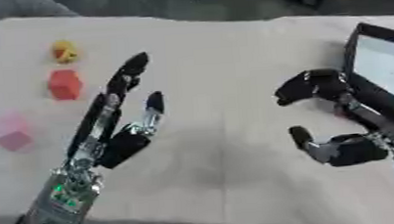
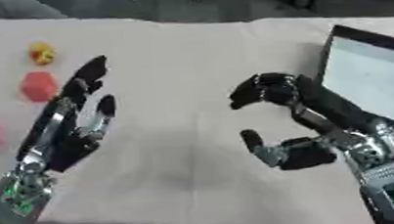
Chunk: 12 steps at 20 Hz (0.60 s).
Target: Pick up the objects with one hand, pass them to the other hand, and then place them into the box on the other side of the table.
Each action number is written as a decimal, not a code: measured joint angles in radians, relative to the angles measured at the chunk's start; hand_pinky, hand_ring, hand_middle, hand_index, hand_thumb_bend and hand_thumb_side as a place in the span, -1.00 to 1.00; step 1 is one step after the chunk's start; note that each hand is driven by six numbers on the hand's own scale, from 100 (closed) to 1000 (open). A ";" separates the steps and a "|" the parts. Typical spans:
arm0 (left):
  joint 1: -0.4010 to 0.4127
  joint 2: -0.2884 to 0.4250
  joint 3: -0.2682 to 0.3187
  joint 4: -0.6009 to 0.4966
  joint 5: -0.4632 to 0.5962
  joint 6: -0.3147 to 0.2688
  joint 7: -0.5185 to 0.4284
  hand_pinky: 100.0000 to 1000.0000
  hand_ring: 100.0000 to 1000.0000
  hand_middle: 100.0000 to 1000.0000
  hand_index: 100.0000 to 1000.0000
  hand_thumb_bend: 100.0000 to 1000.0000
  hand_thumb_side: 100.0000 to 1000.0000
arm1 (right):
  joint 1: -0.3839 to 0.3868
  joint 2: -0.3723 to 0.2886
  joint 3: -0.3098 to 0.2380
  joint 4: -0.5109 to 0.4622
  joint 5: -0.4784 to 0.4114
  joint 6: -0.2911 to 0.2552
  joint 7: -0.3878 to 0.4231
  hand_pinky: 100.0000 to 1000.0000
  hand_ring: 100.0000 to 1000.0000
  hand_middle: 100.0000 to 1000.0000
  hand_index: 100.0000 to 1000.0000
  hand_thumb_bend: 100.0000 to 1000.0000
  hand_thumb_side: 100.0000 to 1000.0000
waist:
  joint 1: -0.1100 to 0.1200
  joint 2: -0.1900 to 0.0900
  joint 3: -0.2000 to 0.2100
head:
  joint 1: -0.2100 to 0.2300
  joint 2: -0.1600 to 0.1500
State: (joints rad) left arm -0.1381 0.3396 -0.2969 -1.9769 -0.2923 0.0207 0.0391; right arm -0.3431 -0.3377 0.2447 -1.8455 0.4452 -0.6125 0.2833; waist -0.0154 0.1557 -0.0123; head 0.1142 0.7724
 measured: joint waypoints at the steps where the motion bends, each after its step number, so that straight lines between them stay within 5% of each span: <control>1: 0.007 0.006 0.005 0.000 -0.004 0.000 -0.002 1.00 1.00 0.82 0.77 -1.00 -0.35 | 0.002 0.000 -0.003 0.001 0.001 0.001 -0.001 0.34 0.28 0.33 0.44 -1.00 -0.40 | 0.006 0.000 0.006 | 0.001 0.000; 5: 0.085 0.067 0.067 0.000 -0.042 0.033 -0.038 1.00 1.00 0.69 0.71 -0.99 -0.58 | 0.018 -0.023 -0.006 0.010 0.012 0.003 -0.001 0.34 0.28 0.33 0.44 -1.00 -0.40 | 0.086 -0.006 0.006 | -0.003 0.000; 6: 0.106 0.086 0.088 0.002 -0.056 0.046 -0.051 1.00 1.00 0.68 0.70 -0.70 -0.52 | 0.021 -0.030 -0.006 0.013 0.014 0.003 0.000 0.34 0.28 0.33 0.44 -1.00 -0.40 | 0.089 -0.010 0.002 | -0.003 0.000; 12: 0.117 0.223 0.228 0.069 -0.143 0.130 -0.126 1.00 1.00 0.60 0.66 -0.42 -0.57 | 0.027 -0.037 -0.004 0.020 0.017 0.001 0.001 0.34 0.28 0.33 0.44 -1.00 -0.41 | 0.081 -0.016 -0.002 | -0.007 0.000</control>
State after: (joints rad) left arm -0.0210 0.5626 -0.0687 -1.9077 -0.4349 0.1508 -0.0869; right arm -0.3159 -0.3751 0.2402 -1.8259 0.4625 -0.6117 0.2847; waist 0.0658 0.1394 -0.0140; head 0.1070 0.7724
